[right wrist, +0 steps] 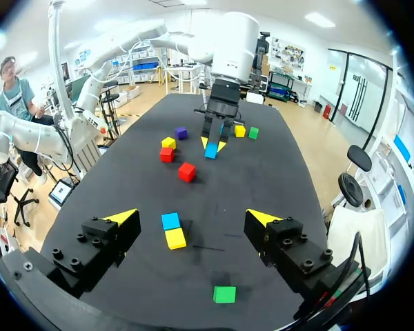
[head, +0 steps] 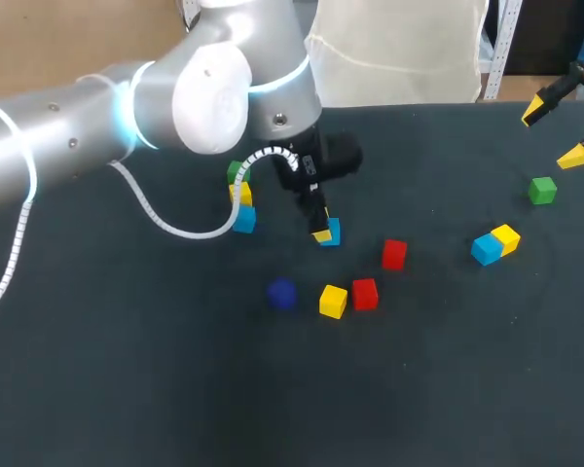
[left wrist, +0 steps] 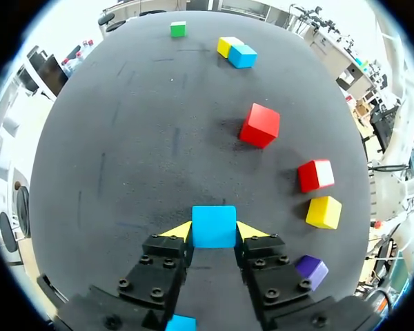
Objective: Place the blue cubes, place green cubes on the blue cubes, place the yellow cubes on the green cubes, then place the red cubes on the yellow cubes, and place purple cube on the red cubes.
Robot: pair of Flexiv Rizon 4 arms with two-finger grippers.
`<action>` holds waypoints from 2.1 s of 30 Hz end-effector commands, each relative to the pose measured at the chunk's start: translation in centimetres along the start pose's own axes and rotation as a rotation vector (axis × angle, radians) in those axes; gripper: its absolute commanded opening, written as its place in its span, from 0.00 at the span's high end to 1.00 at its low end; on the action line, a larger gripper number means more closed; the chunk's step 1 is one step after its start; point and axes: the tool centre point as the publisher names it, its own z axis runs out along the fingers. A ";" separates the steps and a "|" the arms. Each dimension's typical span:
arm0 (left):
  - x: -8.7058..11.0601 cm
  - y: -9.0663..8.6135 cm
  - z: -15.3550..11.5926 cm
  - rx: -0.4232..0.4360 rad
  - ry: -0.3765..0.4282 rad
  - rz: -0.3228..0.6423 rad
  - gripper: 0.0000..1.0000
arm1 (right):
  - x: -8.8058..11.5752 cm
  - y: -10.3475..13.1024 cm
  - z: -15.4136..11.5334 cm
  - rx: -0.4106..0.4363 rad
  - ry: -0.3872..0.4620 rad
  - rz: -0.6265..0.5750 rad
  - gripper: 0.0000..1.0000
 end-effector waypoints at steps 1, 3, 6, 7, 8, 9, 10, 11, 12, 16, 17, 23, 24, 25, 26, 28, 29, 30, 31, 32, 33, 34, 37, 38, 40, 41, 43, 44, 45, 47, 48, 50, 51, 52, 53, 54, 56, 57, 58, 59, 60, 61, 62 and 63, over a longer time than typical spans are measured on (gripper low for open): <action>-0.2 0.4 0.0 0.009 0.005 0.002 0.77 | 0.0 0.1 0.0 0.003 0.000 -0.001 0.00; -0.1 0.4 0.0 0.011 0.004 0.001 0.75 | 0.0 0.1 0.0 0.003 0.000 -0.001 0.00; -0.1 0.4 0.0 0.012 0.002 -0.001 0.69 | 0.0 0.1 0.0 0.003 0.000 -0.001 0.00; -0.1 0.4 0.0 0.012 0.002 -0.001 0.70 | 0.0 0.1 0.0 0.003 0.000 -0.001 0.00; -0.1 0.4 0.0 0.013 0.002 0.000 0.69 | 0.0 0.1 0.0 0.003 0.000 -0.001 0.00; -0.1 0.4 0.0 0.014 0.001 0.000 0.69 | 0.0 0.1 0.0 0.003 0.000 -0.001 0.00; -0.1 0.4 0.0 0.014 0.000 0.001 0.70 | 0.0 0.1 0.0 0.003 0.000 -0.001 0.00; -0.1 0.4 0.0 0.014 0.000 0.000 0.70 | 0.0 0.1 0.0 0.003 0.000 -0.001 0.00; -0.1 0.4 0.0 0.014 0.000 0.000 0.70 | 0.0 0.1 0.0 0.003 0.000 -0.001 0.00; 0.0 0.4 0.0 0.014 0.001 0.005 0.68 | 0.0 0.1 0.0 0.003 0.000 -0.001 0.00; 0.0 0.4 0.0 0.014 0.002 0.006 0.67 | 0.0 0.1 0.0 0.003 0.000 -0.001 0.00; 0.0 0.4 0.0 0.021 0.004 0.002 0.56 | 0.0 0.1 0.0 0.003 0.000 -0.001 0.00; 0.0 0.4 0.0 0.022 0.004 0.002 0.56 | 0.0 0.1 0.0 0.003 0.000 -0.001 0.00; 0.0 0.4 0.0 0.022 0.004 0.002 0.55 | 0.0 0.1 0.0 0.003 0.000 -0.001 0.00; 0.0 0.4 0.0 0.023 0.005 0.002 0.55 | 0.0 0.1 0.0 0.003 0.000 -0.001 0.00; 0.0 0.5 0.0 0.024 0.005 0.002 0.55 | 0.0 0.1 0.0 0.003 0.000 -0.001 0.00; 0.0 0.5 0.0 0.024 0.006 0.002 0.55 | 0.0 0.1 0.0 0.003 0.000 -0.001 0.00; 0.0 0.5 0.0 0.025 0.005 0.002 0.54 | 0.0 0.1 0.0 0.003 0.000 -0.001 0.00; 0.0 0.5 0.0 0.025 0.004 0.001 0.53 | 0.0 0.1 0.0 0.003 0.000 -0.001 0.00; 0.1 0.5 -0.1 0.025 0.004 0.001 0.51 | 0.0 0.1 0.0 0.003 0.000 -0.001 0.00; 0.1 0.4 -0.1 0.026 0.004 0.000 0.40 | 0.0 0.1 0.0 0.003 0.000 -0.001 0.00; 0.1 0.4 -0.2 0.033 0.005 -0.006 0.10 | 0.0 0.1 0.0 0.003 0.000 -0.001 0.00; 0.3 0.3 -0.6 0.036 -0.001 -0.016 0.00 | 0.0 0.1 0.0 0.003 0.000 -0.001 0.00; 0.4 0.2 -0.8 0.036 -0.005 -0.020 0.00 | 0.0 0.1 0.0 0.003 0.000 -0.001 0.00; 0.6 0.1 -1.3 0.036 -0.008 -0.032 0.00 | 0.0 0.1 0.0 0.003 0.000 -0.001 0.00; 0.8 0.0 -1.6 0.033 -0.009 -0.034 0.00 | 0.0 0.1 0.0 0.003 0.000 -0.001 0.00; 1.0 -0.2 -2.1 0.028 -0.012 -0.038 0.00 | 0.0 0.1 0.0 0.003 0.000 -0.001 0.00; 1.2 -0.3 -2.3 0.026 -0.010 -0.038 0.00 | 0.0 0.1 0.0 0.003 0.000 -0.001 0.00; 1.3 -0.4 -2.6 0.025 -0.009 -0.039 0.00 | 0.0 0.1 0.0 0.003 0.000 -0.001 0.00; 1.7 -0.6 -3.2 0.018 -0.009 -0.033 0.00 | 0.0 0.1 0.0 0.003 0.000 -0.001 0.00; 1.9 -0.7 -3.5 0.017 -0.006 -0.032 0.00 | 0.0 0.1 0.0 0.003 0.000 -0.001 0.00; 2.3 -0.9 -4.1 0.009 -0.004 -0.021 0.00 | 0.0 0.1 0.0 0.003 0.000 -0.001 0.00; 2.5 -0.9 -4.3 0.010 -0.003 -0.018 0.00 | 0.0 0.1 0.0 0.003 0.000 -0.001 0.00; 2.7 -0.9 -4.5 0.014 0.002 -0.007 0.00 | 0.0 0.1 0.0 0.003 0.000 -0.001 0.00; 2.9 -0.9 -4.5 0.015 0.005 -0.001 0.00 | 0.0 0.1 0.0 0.003 0.000 -0.001 0.00; 3.2 -0.9 -4.5 0.023 0.021 0.008 0.00 | 0.0 0.1 0.0 0.003 0.000 -0.001 0.00; 3.7 -0.8 -4.4 0.039 0.040 0.025 0.00 | 0.0 0.1 0.0 0.003 0.000 -0.001 0.00; 4.0 -0.7 -4.3 0.044 0.037 0.036 0.00 | 0.0 0.1 0.0 0.003 0.000 -0.001 0.00; 4.3 -0.6 -4.1 0.050 0.038 0.037 0.00 | 0.0 0.1 0.0 0.003 0.000 -0.001 0.00; 4.6 -0.6 -4.0 0.054 0.045 0.048 0.00 | 0.0 0.1 0.0 0.003 0.000 -0.001 0.00; 4.9 -0.5 -3.9 0.051 0.047 0.064 0.00 | 0.0 0.1 0.0 0.003 0.000 -0.001 0.00; 5.1 -0.4 -3.8 0.057 0.060 0.066 0.00 | 0.0 0.1 0.0 0.003 0.000 -0.001 0.00; 5.2 -0.3 -3.7 0.060 0.062 0.071 0.00 | 0.0 0.1 0.0 0.003 0.000 -0.001 0.00; 5.5 -0.2 -3.7 0.055 0.060 0.081 0.00 | 0.0 0.1 0.0 0.003 0.000 -0.001 0.00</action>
